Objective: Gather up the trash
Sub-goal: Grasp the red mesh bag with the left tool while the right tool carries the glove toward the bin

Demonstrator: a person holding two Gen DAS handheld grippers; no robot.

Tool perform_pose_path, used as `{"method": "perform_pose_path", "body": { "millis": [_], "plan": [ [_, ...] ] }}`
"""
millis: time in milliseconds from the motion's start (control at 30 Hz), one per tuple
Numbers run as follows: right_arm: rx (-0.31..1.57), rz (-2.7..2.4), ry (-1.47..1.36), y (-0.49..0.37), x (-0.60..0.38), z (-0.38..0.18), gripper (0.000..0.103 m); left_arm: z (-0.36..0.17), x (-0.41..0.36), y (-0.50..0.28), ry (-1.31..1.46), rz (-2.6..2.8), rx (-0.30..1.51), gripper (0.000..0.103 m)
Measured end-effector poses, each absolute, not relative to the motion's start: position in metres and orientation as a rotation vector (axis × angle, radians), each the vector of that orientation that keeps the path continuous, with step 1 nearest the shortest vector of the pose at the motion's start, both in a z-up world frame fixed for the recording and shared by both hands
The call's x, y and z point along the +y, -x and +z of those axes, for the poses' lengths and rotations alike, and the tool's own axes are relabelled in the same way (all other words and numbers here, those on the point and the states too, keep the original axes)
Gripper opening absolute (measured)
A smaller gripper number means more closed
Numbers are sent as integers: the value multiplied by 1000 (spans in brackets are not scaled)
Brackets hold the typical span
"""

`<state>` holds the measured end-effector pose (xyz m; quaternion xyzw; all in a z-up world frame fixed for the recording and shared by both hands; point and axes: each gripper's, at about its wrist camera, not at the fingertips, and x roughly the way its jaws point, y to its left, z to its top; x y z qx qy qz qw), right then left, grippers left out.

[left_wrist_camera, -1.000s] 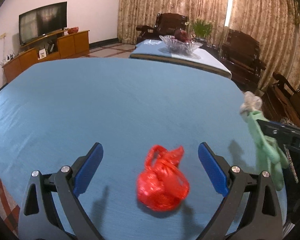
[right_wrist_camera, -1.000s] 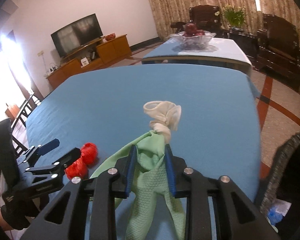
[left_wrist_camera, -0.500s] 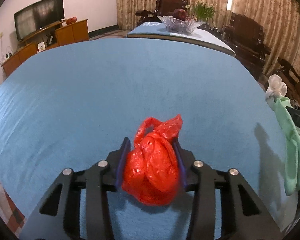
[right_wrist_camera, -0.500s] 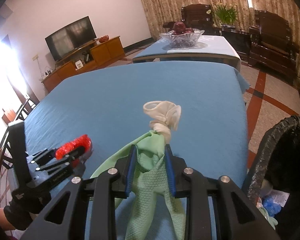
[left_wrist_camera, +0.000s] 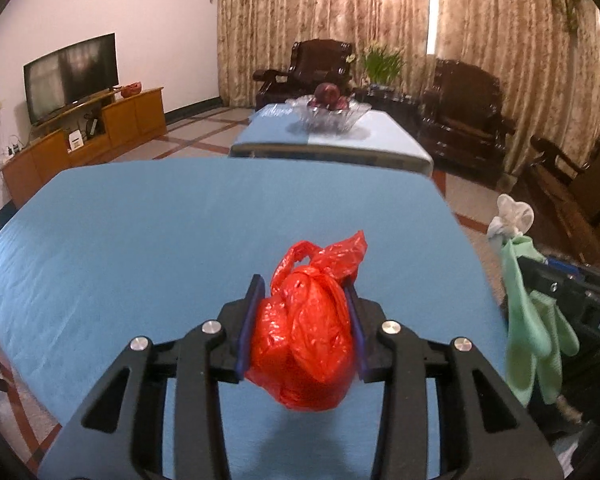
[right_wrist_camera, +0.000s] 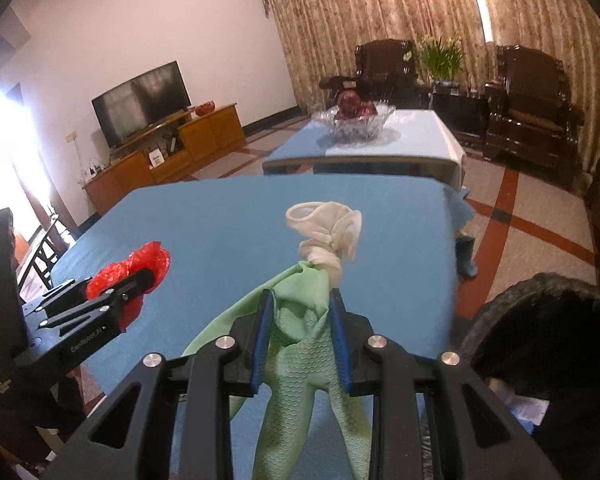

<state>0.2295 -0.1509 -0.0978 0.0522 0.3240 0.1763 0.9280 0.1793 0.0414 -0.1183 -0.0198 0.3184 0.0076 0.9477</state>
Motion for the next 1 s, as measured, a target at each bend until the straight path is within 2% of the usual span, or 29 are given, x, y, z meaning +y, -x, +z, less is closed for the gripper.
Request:
{"method": "perform_pose_path", "body": {
  "millis": [567, 1000],
  "plan": [
    [545, 258, -144, -161, -226, -31, 28, -38, -39, -149, -6, -153, 547, 37],
    [502, 117, -152, -130, -294, -20, 28, -29, -125, -147, -62, -331, 531, 36]
  ]
}}
